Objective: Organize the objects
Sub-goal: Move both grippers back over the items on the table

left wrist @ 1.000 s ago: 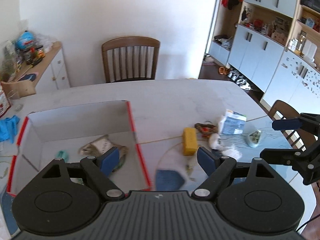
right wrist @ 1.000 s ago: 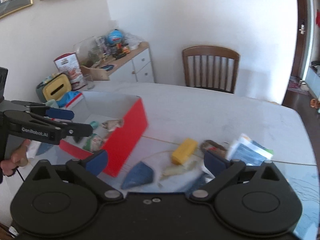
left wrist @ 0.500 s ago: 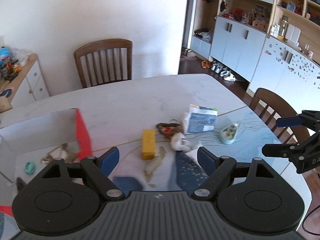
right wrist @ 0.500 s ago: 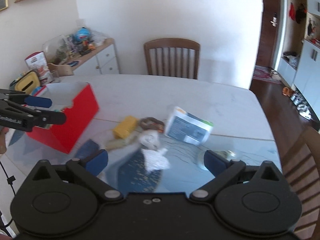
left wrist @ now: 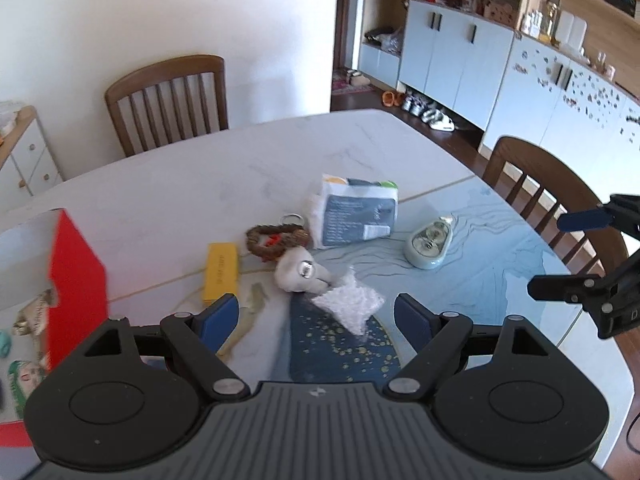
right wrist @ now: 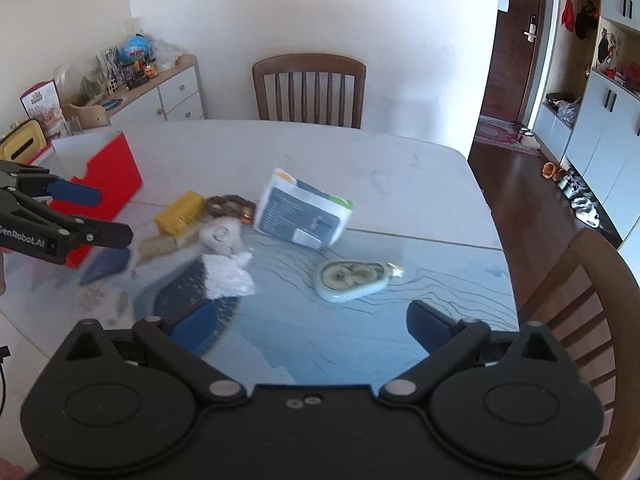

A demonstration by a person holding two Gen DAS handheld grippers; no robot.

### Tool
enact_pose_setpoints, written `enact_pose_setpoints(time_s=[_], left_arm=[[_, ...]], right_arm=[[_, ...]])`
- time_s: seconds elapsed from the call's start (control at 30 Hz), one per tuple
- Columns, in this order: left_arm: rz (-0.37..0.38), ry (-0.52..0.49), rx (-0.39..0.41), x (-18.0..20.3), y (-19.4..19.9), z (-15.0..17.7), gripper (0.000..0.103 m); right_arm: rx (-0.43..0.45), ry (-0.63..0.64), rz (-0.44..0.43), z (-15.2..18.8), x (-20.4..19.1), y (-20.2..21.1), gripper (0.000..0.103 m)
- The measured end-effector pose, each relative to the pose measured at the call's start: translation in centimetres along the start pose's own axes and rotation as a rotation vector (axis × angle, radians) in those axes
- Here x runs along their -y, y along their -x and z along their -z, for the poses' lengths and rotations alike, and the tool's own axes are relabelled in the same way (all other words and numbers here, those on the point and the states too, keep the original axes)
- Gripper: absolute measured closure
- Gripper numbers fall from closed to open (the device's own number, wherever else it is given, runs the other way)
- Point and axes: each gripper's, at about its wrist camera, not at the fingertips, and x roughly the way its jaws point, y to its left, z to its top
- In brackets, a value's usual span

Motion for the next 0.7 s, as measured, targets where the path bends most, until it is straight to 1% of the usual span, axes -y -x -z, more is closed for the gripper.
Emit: enact_pose_setpoints(time_s=[0.07, 0.23, 0.37, 0.47, 0.6, 0.7], left_arm=[[0.001, -0.013, -0.006, 0.8, -1.2, 0.1, 0.018], [0.006, -0.034, -0.027, 2.3, -4.1, 0.2, 0.018], [-0.007, -0.066, -0.045, 3.4, -6.4, 0.2, 0.018], [-0.022, -0.078, -0.062, 3.7, -8.0, 0.3, 0.018], [-0.033, -0.073, -0.067, 3.6, -9.4, 0.3, 0.018], [-0.04, -0.073, -0.065, 3.6, -10.0, 0.4, 0.018]], right_arm=[[-0.014, -0.019, 0.017, 0.0, 1.1, -1.0, 0.006], [-0.04, -0.051, 0.012, -0.4, 3.5, -3.4, 0.006], [-0.077, -0.075, 0.012, -1.1, 5.0, -6.4, 0.006], [-0.103, -0.072, 0.005, -1.3, 4.9, -8.4, 0.007], [-0.146, -0.109, -0.005, -1.7, 4.5, -10.9, 0.008], [-0.173, -0.139, 0.017, -1.9, 3.9, -12.5, 0.008]])
